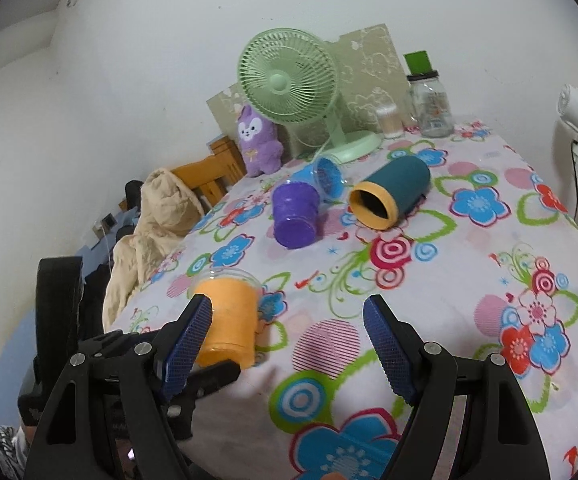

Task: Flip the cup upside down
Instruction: 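Grasp the orange cup with the left gripper while the right gripper releases it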

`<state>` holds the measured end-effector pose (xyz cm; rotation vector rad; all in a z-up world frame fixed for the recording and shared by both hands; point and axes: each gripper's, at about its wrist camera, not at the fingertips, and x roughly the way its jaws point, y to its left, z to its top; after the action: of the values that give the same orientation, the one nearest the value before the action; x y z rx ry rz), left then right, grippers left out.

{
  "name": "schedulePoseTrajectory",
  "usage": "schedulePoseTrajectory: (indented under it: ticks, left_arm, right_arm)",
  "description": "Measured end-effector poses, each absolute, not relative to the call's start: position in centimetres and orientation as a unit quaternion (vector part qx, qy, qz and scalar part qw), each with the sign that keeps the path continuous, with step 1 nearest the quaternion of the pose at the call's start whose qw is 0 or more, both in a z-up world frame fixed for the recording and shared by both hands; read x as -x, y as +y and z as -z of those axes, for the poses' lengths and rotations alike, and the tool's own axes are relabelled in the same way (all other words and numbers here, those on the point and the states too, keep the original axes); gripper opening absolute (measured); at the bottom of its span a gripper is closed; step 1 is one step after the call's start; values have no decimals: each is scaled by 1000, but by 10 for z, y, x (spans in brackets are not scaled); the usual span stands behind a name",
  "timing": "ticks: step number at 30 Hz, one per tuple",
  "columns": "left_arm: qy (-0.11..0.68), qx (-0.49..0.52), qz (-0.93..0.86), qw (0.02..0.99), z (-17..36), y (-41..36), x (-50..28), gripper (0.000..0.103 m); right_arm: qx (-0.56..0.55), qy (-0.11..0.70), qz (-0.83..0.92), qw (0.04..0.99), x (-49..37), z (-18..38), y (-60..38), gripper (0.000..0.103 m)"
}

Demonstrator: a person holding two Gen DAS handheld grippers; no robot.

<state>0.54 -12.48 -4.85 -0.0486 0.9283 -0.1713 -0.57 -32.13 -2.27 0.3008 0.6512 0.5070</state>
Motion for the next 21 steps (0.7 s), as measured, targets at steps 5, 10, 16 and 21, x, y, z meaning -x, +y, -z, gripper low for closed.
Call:
schedulePoseTrajectory:
  ticks: [5, 10, 16, 21]
  left_arm:
    - [452, 41, 58, 889, 56, -125, -13, 103]
    - [456, 45, 46, 887, 62, -127, -20, 102]
    - [459, 46, 34, 887, 66, -125, -23, 93]
    - [471, 50, 38, 880, 72, -124, -25, 83]
  right_arm:
    - [-151, 322, -246, 902, 5, 31, -327, 81]
    - [-157, 323, -249, 900, 3, 33, -330, 81]
    - [-161, 326, -251, 897, 3, 37, -330, 81]
    - [-161, 332, -257, 893, 2, 41, -325, 81]
